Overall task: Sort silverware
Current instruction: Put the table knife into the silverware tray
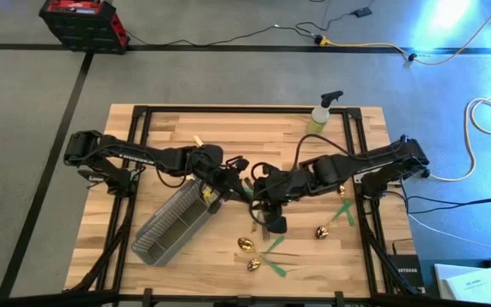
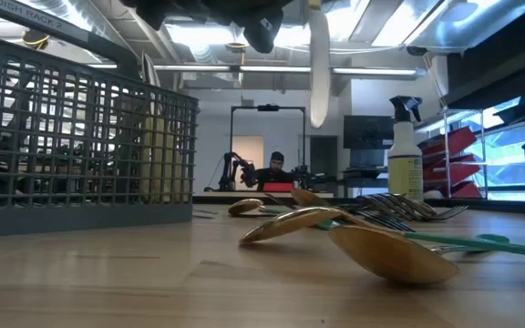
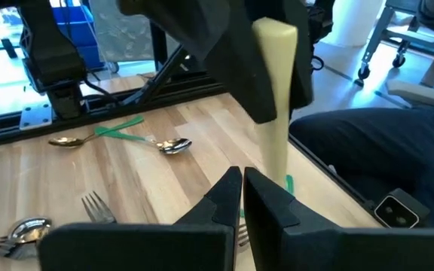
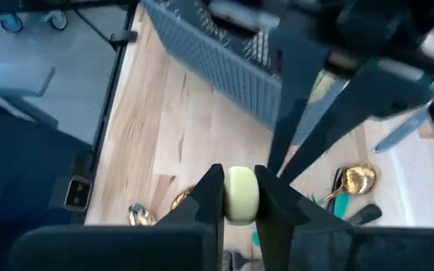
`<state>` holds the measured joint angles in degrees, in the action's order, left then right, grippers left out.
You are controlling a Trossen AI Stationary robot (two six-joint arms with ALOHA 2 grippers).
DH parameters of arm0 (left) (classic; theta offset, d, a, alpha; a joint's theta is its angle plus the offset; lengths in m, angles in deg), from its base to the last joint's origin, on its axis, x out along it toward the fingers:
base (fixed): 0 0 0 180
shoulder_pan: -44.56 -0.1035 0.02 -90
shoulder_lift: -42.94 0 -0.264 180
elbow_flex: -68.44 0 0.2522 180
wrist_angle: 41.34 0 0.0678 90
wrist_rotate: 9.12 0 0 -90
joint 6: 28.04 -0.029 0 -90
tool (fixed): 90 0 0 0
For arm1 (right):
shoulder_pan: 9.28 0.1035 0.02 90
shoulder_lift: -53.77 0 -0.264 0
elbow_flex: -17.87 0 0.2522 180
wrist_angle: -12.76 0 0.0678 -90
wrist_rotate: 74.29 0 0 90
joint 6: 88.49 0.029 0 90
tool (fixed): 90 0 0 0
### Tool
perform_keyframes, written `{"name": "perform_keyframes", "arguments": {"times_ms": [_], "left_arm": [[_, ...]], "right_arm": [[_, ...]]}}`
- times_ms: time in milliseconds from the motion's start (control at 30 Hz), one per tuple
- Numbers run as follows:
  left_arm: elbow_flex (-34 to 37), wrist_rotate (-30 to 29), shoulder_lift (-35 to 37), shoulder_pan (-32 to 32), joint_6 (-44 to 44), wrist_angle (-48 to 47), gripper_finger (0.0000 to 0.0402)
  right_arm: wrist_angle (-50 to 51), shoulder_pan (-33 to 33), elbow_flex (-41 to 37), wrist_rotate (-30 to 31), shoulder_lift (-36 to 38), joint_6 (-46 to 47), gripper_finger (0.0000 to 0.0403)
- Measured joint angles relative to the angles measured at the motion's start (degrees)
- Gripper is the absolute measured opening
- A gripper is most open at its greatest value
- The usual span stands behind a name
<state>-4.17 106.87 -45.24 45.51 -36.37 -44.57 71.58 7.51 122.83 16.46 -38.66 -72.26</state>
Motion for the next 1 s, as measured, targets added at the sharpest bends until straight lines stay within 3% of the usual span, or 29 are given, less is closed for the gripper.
{"name": "perform_keyframes", "arguments": {"times_ms": [67, 167, 367, 500, 600, 733, 1000], "left_arm": [[0.0, -0.41, 0.16, 0.15, 0.35, -0.2, 0.0003], [0.0, -5.68, 1.28, 1.86, -3.33, -2.14, 0.0024], [0.0, -15.42, 2.57, 6.91, -7.74, -1.45, 0.0104], [0.0, -20.08, 2.57, 10.32, -5.76, -1.61, 0.0161], [0.0, -21.1, 2.57, 12.19, -3.6, -1.9, 0.0198], [0.0, -21.33, 2.57, 13.35, 0.92, -1.28, 0.0236], [0.0, -20.37, 2.12, 12.64, 9.13, 2.19, 0.027]], "right_arm": [[2.52, 0.71, 0.0, 1.01, 0.73, 0.1, 0.0028], [7.73, 2.94, 0.0, 7.4, 2.2, 0.98, 0.0028], [14.29, 9.17, 0.0, 24.07, 4.54, 8.01, 0.0028], [16.97, 14.69, -0.45, 39.33, 4.65, 10.54, 0.0028], [15.48, 18.2, -3.2, 49.71, 4.68, 12.0, 0.0028], [12.14, 21.14, -7.75, 58.47, 4.64, 13.43, 0.0028], [0.96, 22.72, -15.02, 68.49, 4.62, 6.05, 0.0028]]}}
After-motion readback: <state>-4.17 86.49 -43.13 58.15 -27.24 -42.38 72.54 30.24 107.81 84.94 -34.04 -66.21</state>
